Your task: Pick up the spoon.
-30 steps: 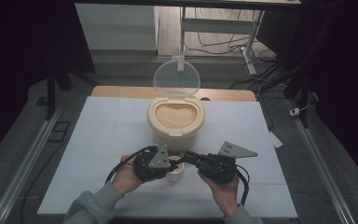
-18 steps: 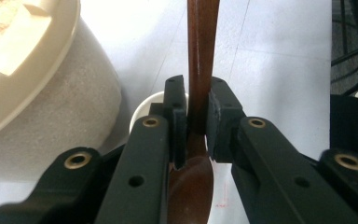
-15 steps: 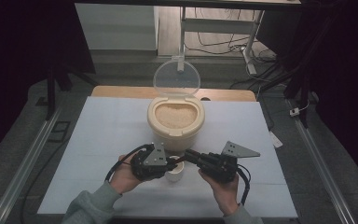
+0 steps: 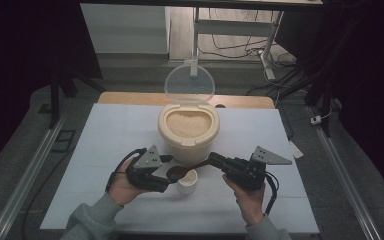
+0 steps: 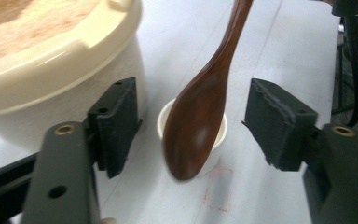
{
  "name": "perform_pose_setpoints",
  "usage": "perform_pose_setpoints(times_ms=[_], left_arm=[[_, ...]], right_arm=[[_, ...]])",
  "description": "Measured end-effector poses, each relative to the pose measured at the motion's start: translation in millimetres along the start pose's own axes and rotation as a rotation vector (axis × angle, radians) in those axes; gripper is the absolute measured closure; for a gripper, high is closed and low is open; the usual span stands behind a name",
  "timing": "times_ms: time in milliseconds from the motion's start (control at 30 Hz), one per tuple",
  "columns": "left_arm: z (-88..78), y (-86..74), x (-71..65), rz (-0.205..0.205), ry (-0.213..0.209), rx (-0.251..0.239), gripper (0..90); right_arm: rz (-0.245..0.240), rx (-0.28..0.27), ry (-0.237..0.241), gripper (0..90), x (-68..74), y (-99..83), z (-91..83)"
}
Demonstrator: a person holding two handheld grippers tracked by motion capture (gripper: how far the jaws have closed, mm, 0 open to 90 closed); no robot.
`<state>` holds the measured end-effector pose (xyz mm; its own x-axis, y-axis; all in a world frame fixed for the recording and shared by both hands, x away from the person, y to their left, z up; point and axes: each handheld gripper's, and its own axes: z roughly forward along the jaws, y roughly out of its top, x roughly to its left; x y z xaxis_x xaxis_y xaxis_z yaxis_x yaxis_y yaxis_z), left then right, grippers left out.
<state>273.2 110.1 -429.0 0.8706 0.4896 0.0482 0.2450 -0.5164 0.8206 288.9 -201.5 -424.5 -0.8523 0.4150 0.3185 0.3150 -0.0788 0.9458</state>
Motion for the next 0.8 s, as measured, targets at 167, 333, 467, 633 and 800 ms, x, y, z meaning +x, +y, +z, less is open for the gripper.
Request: perform_pose_setpoints(times_ms=[167,333,467,633,800], left_arm=[[-9.2,-9.9,5.8,-0.051,0.018,-0.015,29.0],[-21.7,-30.9,11.9,-0.094,0.055,-0.007,27.8],[-28.4,-43.8,16.2,-0.121,0.084,-0.004,27.2],[-38.4,-70.3,21.0,-0.167,0.126,0.016,25.5],[-51.9,-102.3,26.8,-0.238,0.157,0.027,24.4]], right_arm=[[-0.007,-0.013,-0.017,82.8,-2.4,4.0,-5.9],[-0.009,-0.027,-0.031,82.8,-6.8,7.2,-12.0],[-0.011,-0.039,-0.037,82.8,-9.4,9.0,-17.1],[-0.011,-0.058,-0.049,82.8,-11.8,11.9,-24.6],[-0.009,-0.074,-0.061,82.7,-13.6,15.8,-30.6]])
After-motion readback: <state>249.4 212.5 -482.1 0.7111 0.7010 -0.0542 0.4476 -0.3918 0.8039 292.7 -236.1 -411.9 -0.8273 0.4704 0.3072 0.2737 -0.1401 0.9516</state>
